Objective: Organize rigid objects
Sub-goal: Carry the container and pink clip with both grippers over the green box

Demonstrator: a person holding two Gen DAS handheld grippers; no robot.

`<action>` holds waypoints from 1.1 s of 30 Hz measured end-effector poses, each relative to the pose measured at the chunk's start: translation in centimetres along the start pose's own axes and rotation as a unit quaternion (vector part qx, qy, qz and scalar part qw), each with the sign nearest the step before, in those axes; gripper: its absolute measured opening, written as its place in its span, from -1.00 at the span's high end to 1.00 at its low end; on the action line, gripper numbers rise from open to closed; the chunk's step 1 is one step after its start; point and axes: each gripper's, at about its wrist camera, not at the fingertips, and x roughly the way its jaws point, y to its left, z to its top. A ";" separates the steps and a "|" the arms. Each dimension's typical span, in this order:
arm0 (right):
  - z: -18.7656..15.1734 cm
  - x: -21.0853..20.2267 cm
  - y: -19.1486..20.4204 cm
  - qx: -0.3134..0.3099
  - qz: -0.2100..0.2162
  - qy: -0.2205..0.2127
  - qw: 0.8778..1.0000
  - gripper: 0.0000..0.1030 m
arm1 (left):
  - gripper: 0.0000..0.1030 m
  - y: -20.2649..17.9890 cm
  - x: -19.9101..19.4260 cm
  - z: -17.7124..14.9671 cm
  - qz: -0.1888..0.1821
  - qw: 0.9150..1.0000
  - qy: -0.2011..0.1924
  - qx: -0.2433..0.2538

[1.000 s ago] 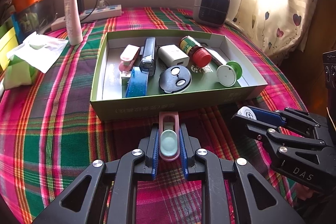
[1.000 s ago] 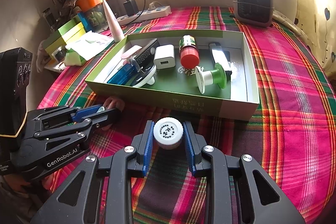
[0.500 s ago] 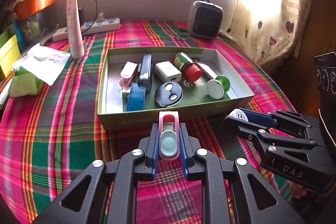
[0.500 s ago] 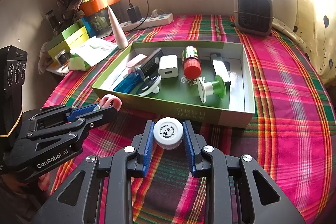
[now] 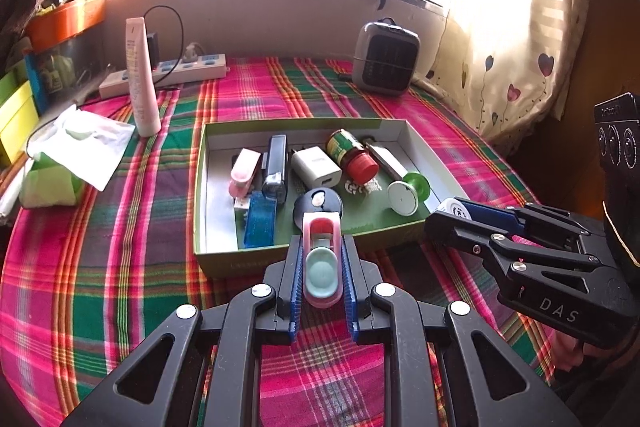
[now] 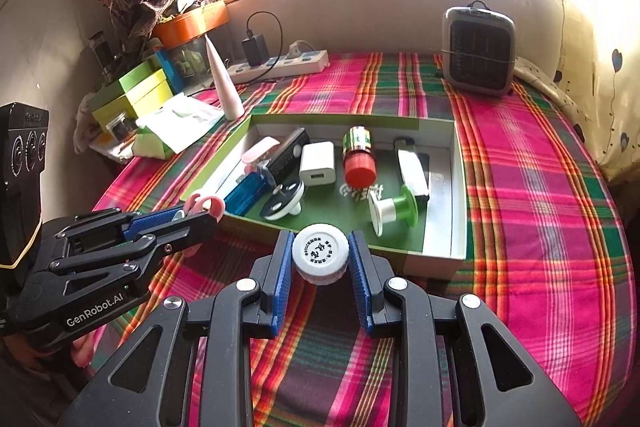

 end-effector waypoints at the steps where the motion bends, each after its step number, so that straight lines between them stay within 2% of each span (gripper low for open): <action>1: 0.2 0.1 -0.1 0.000 0.001 -0.001 1.000 0.44 | 0.67 0.1 0.1 0.1 0.001 1.000 0.000 0.000; 12: 2.6 1.6 -1.3 0.015 0.002 -0.007 1.000 0.44 | 0.67 0.4 1.6 1.6 0.002 1.000 0.002 0.000; 33: 3.2 7.0 -1.7 -0.001 0.013 0.039 0.999 0.44 | 0.67 1.2 5.3 2.6 -0.002 1.000 0.031 -0.002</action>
